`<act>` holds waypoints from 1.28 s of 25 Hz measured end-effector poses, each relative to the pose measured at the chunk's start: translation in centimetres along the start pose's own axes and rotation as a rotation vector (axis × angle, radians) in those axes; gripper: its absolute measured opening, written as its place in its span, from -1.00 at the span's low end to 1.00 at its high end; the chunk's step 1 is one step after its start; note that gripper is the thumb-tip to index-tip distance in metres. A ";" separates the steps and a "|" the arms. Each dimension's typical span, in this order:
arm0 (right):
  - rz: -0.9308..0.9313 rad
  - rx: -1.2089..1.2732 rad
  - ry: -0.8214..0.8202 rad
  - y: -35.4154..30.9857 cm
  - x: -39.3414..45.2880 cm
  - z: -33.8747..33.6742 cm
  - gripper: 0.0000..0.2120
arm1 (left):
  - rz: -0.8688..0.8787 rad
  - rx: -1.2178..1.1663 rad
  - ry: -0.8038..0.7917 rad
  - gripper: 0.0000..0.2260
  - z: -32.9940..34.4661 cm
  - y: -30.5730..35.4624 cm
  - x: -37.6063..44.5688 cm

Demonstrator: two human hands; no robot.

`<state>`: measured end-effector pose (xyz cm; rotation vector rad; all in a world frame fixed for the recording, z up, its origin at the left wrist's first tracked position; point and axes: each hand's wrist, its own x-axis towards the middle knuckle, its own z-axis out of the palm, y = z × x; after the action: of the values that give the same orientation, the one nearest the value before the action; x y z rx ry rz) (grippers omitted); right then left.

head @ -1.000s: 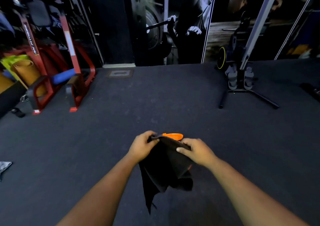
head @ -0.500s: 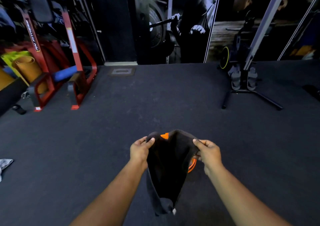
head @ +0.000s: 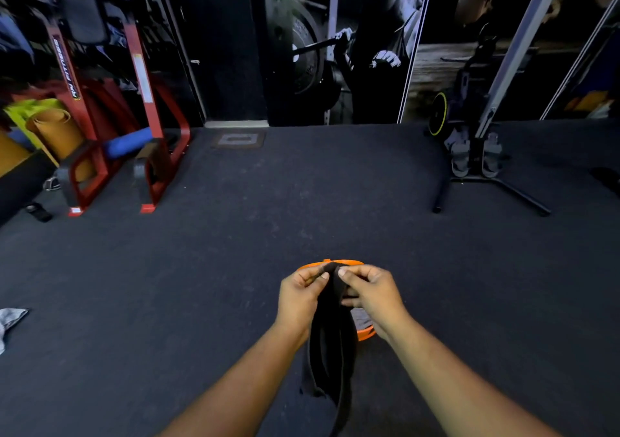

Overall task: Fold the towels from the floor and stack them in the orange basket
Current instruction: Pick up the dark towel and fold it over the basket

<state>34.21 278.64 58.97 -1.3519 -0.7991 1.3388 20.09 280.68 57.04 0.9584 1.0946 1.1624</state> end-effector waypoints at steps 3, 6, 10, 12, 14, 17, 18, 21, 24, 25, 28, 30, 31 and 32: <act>0.010 0.031 0.020 -0.3 -0.1 0.6 -0.95 | 0.066 0.114 0.015 -0.79 0.6 -0.3 -0.3; 0.026 0.079 0.020 -0.5 -0.2 0.8 -0.95 | 0.132 0.261 -0.021 -0.78 0.5 -0.4 -0.2; 0.051 0.048 -0.062 -1.0 0.4 0.3 -0.87 | 0.216 0.474 -0.122 -0.65 -0.4 -0.7 0.2; 0.039 0.011 -0.120 -1.3 0.9 0.0 -0.86 | 0.246 0.537 -0.108 -0.63 -0.7 -0.5 0.5; -0.029 -0.020 -0.142 -1.5 1.3 -0.4 -0.85 | 0.271 0.565 -0.105 -0.70 -0.8 0.2 1.0; -0.404 -0.450 -0.025 -0.8 2.4 -2.6 -0.84 | 0.299 0.590 -0.170 -0.79 -1.3 1.5 2.1; -0.529 -0.640 -0.023 -0.5 2.7 -3.3 -0.82 | 0.322 0.617 -0.185 -0.82 -1.3 2.1 2.4; -0.587 -1.032 -0.139 0.1 3.5 -4.5 -0.54 | 0.341 0.585 -0.233 -0.85 -1.4 4.1 3.4; -0.478 -1.293 -0.131 -0.7 4.0 -4.9 -0.52 | 0.340 0.530 -0.229 -0.87 -1.3 6.0 4.4; -0.461 -1.369 -0.116 -1.3 4.2 -5.3 -0.58 | 0.332 0.525 -0.219 -0.87 -1.4 6.6 4.8; -0.446 -1.587 -0.058 -3.7 4.5 -7.4 -0.71 | 0.326 0.517 -0.121 -0.89 -2.6 8.3 6.1; -0.469 -1.688 0.003 -5.4 4.7 -8.7 -0.74 | 0.328 0.547 -0.023 -0.90 -3.8 9.1 7.3; -0.532 -1.673 0.056 -6.2 4.9 -9.3 -0.78 | 0.324 0.590 0.010 -0.91 -4.4 9.4 7.9; -0.629 -1.625 0.110 -7.0 4.9 -9.7 -0.82 | 0.316 0.639 0.026 -0.91 -4.9 9.5 8.4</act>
<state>45.77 283.07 62.77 -1.9598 -2.1918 -0.1419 13.80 290.52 63.91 1.6606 1.4065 1.0878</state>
